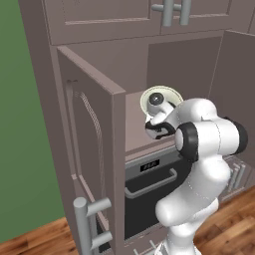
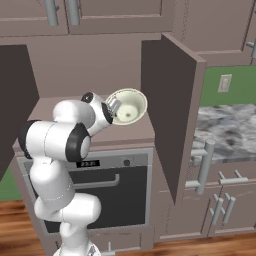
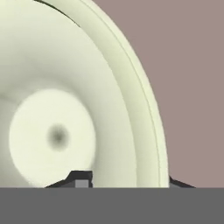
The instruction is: Move the bowls from the cabinet to the plates on the dining table.
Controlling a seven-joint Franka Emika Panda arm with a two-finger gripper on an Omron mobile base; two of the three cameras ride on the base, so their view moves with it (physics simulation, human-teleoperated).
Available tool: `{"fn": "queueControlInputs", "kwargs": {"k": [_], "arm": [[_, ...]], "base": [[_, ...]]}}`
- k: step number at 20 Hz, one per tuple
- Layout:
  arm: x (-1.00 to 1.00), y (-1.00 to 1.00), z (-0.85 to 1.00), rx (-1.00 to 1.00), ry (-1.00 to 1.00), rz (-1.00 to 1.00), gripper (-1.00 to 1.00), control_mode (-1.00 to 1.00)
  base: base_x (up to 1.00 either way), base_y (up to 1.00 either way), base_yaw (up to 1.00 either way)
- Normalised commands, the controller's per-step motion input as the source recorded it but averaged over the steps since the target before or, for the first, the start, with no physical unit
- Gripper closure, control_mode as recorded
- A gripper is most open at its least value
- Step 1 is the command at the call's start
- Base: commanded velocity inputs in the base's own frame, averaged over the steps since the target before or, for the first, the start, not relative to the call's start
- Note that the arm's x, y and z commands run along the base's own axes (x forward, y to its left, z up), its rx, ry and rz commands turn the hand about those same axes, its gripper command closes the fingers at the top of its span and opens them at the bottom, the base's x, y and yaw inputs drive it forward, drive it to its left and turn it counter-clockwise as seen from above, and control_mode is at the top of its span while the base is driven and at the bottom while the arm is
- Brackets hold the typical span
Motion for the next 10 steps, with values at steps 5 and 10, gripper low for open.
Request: {"fn": "queueControlInputs", "kwargs": {"k": [5, 10], "arm": [[-0.03, 0.00, 0.00, -0.02, -0.02, 0.00, 1.00, -1.00], [-0.18, 0.00, 0.06, -0.03, -0.04, 0.00, 1.00, -1.00]], "base": [[0.00, 0.00, 0.00], [0.00, 0.00, 0.00]]}}
